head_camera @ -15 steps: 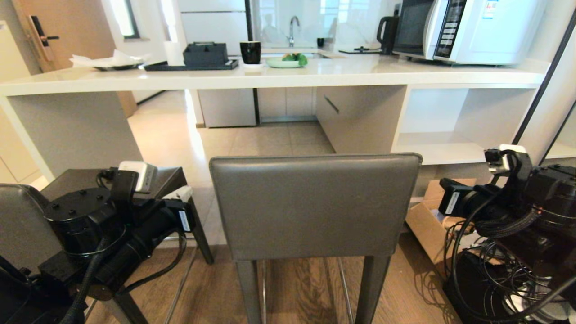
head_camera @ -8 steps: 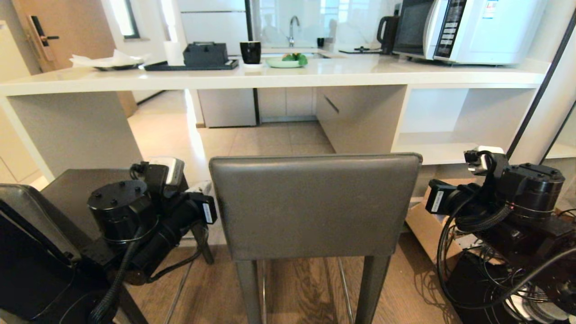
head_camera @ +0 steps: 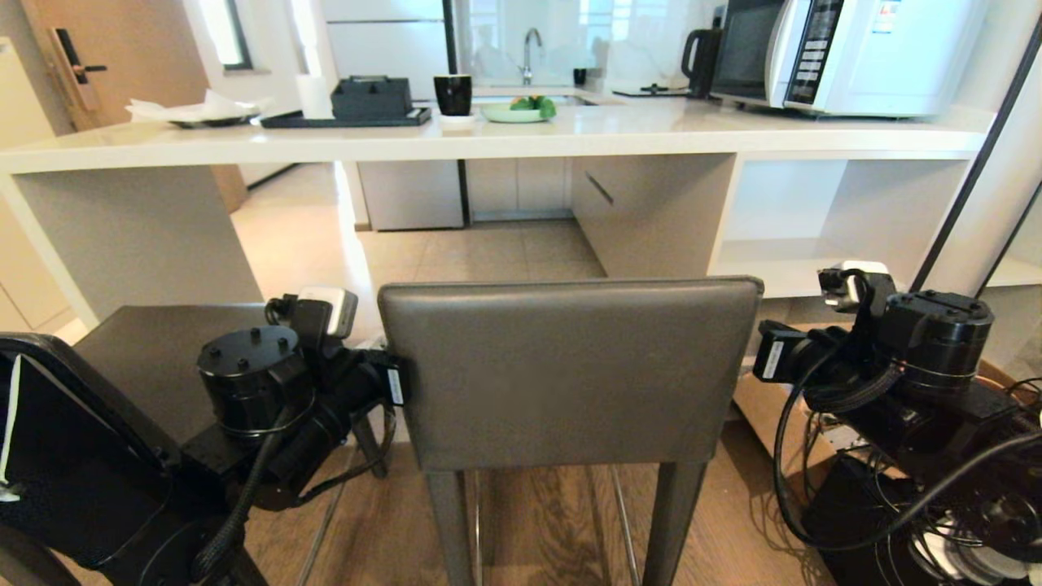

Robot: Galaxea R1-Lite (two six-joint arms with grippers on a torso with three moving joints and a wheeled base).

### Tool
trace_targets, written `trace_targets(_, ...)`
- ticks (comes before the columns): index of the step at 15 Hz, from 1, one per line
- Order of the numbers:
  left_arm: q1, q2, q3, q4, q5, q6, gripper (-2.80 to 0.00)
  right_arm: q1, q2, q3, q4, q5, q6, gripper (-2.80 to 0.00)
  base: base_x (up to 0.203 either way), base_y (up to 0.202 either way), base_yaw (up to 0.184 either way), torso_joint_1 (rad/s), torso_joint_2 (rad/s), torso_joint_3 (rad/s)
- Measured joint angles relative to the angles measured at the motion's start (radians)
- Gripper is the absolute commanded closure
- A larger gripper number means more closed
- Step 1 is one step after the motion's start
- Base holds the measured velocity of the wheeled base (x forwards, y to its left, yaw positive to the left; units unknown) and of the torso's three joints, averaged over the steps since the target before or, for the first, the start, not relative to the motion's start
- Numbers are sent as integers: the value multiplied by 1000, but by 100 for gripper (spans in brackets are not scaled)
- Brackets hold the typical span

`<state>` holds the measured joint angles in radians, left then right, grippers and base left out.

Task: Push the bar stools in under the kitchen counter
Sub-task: Push the gray chair back under the dining table

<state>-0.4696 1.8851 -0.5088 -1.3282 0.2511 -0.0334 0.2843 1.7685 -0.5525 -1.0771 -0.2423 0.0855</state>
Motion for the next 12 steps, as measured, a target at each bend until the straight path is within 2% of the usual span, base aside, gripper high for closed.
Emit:
trace_targets(7, -16, 21, -25, 0, 10, -2, 0, 66, 35, -29, 3, 8, -9, 0, 0, 0, 0, 0, 0, 0)
trace_targets(12, -26, 58, -64, -1, 11, -3, 0, 82, 95, -114, 8, 3, -17, 0, 0, 0, 0, 0, 0, 0)
